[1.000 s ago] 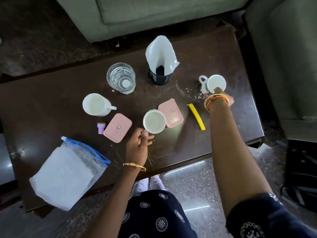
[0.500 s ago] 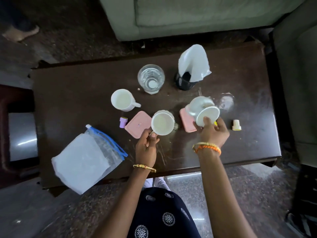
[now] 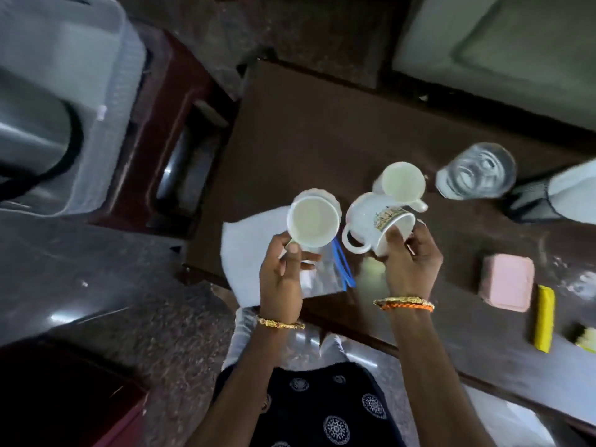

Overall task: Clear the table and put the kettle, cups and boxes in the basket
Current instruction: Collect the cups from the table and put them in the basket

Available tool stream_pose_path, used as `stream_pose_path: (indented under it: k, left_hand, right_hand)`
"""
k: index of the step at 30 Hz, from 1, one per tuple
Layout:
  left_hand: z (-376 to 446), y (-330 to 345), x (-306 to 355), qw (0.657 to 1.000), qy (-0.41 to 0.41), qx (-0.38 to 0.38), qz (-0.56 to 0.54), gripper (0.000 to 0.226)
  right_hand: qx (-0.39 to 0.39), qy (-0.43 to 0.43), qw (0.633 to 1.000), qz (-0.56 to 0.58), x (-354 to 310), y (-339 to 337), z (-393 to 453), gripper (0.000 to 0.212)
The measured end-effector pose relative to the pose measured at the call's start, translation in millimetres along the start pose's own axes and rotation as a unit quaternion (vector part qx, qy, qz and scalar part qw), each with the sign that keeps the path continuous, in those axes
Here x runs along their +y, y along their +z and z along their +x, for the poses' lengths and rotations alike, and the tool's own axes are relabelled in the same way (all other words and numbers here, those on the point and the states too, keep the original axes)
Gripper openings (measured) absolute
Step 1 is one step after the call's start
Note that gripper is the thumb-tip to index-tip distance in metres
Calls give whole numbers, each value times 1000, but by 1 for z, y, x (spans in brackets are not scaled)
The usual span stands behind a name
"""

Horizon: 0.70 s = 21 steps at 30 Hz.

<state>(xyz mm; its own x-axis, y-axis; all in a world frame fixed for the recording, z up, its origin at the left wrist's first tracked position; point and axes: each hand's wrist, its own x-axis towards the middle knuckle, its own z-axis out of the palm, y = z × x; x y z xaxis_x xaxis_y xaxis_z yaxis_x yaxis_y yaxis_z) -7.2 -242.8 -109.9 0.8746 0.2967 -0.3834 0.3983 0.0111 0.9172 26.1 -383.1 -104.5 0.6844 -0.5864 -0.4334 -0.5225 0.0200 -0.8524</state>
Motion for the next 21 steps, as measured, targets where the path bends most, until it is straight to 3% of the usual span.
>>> stream_pose_path:
  k: [6,13,18,21]
  left_hand:
    - [73,-92,42,994,8,108,-32,24]
    - [173,-181,128,968,10,223,-115,19]
    - [255,-204,172,929,-53,288,-227,13]
    - [302,-214,182,879,-126,323,-326,18]
  right_hand:
    - [-76,-63,995,-2,-53,131,-26,14]
    - [-97,-100,990,16,-130,278,-66,10]
    - [-79,-108,991,7,-173,351,-78,19]
    - [-76,-100,992,-3,-181,377,-81,23]
